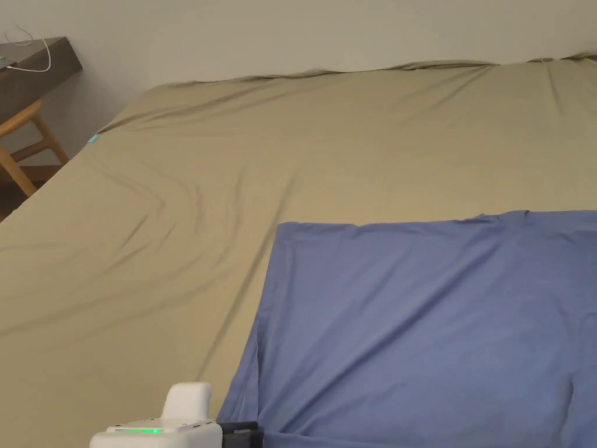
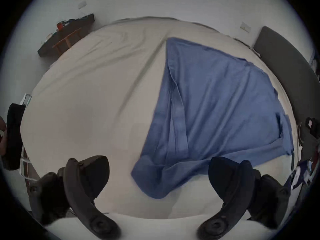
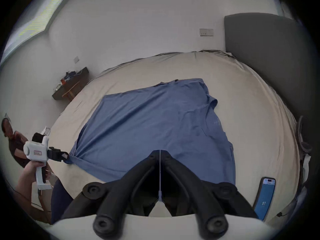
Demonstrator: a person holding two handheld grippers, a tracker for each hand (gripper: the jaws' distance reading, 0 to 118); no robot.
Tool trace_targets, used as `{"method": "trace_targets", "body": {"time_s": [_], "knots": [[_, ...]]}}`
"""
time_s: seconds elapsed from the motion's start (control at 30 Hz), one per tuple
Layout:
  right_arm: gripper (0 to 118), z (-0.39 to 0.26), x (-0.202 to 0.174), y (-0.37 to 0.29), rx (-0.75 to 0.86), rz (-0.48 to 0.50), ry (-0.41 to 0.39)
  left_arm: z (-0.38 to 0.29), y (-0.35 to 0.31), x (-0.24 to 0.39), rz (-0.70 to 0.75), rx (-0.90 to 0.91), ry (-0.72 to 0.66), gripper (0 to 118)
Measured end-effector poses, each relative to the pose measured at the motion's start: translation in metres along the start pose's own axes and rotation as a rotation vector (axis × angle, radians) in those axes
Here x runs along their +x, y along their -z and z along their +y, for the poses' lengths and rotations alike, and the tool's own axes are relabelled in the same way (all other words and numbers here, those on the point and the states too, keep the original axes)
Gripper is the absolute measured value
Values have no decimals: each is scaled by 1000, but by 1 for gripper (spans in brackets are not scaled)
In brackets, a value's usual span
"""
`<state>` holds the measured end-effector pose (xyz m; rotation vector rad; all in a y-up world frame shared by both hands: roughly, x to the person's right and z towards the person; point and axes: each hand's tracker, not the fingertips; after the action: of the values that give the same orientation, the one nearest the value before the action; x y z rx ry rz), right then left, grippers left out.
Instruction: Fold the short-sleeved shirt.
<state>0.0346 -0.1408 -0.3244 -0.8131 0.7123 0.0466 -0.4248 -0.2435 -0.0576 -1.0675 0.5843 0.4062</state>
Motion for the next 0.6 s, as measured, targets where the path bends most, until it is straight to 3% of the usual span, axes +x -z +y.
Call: {"method": "trace_targets", "body": {"time_s": [0.13,0.17,0.23,0.27,0.3,0.33,0.4,0.47,0.53,0.57,0.6], "knots": [[4,-5,13,2,-22,-54,15,-3,18,12,-9,-32,-19,118],[4,-6,17,2,-31,-69,15,-3,19,15,-14,-21,-26,112],[4,-10,25,3,-61,-107,3,-2,10,18,-2,22,-15,83],[4,-12,30,4,-78,-134,-3,1,8,20,-33,39,-16,57],[4,-13,34,6,-96,-161,-3,4,6,21,-105,35,-27,5],[4,-15,39,9,-110,-185,-7,6,3,23,-162,28,-56,5],[4,-18,47,12,-119,-203,-20,8,1,23,-104,36,-22,5],[8,-19,60,5,-68,-178,-14,9,-3,11,-202,54,-102,5],[109,-18,75,-2,-45,-141,65,9,-8,2,-263,54,-172,5],[118,-18,82,-1,-76,-143,70,9,-13,-3,-248,73,-157,5],[114,-20,85,-6,-99,-146,75,9,-16,-3,-248,76,-142,5]]}}
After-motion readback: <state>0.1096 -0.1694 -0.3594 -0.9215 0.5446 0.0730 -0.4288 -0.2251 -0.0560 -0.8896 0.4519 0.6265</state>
